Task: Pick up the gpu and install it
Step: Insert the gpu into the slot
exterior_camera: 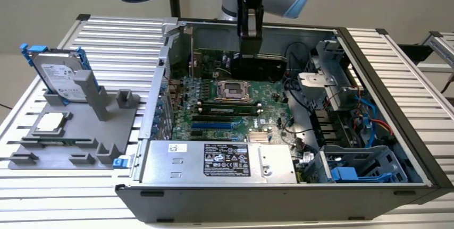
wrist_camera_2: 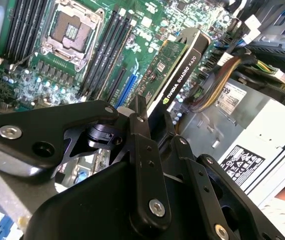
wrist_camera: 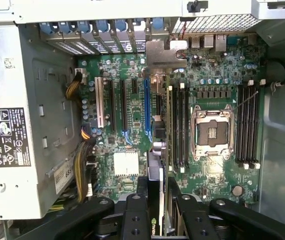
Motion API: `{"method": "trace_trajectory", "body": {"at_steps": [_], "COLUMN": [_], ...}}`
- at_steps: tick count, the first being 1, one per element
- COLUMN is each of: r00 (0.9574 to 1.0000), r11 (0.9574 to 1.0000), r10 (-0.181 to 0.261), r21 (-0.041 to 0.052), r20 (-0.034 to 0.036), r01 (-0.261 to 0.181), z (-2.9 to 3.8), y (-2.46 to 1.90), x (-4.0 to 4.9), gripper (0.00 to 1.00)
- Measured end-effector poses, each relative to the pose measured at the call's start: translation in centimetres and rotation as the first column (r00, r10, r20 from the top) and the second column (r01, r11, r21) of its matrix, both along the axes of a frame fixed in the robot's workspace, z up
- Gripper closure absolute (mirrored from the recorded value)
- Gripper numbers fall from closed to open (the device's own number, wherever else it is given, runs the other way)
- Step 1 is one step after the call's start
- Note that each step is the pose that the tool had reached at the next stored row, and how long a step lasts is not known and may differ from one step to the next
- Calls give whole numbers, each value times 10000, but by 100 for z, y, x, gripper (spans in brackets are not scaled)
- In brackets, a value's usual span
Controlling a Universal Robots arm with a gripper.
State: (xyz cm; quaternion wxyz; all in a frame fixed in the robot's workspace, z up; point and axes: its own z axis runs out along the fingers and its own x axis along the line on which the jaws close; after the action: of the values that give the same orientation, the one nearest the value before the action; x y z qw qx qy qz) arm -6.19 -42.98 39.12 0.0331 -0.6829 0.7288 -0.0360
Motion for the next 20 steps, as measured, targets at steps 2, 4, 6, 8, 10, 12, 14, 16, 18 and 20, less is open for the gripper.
{"method": "trace_trajectory", "body": {"at_steps": [2, 4, 6, 8, 10, 12, 14, 16, 18, 20], "r00": [10000, 10000, 10000, 10000, 10000, 10000, 10000, 10000, 10000, 10000], "r11": [10000, 10000, 10000, 10000, 10000, 10000, 10000, 10000, 10000, 10000], "r10": [0, 0, 0, 0, 0, 0, 0, 0, 0, 0], "r21": [-1, 0, 0, -1, 0, -1, -1, -1, 0, 0], "r20": [0, 0, 0, 0, 0, 0, 0, -1, 0, 0], "r01": [0, 0, 0, 0, 0, 0, 0, 0, 0, 0], "z": [-7, -14, -22, -29, -37, -44, -52, -58, -66, -72], "y": [0, 0, 0, 0, 0, 0, 0, 0, 0, 0], "x": [0, 0, 0, 0, 0, 0, 0, 0, 0, 0], "gripper": [100, 100, 100, 100, 100, 100, 100, 100, 100, 100]}}
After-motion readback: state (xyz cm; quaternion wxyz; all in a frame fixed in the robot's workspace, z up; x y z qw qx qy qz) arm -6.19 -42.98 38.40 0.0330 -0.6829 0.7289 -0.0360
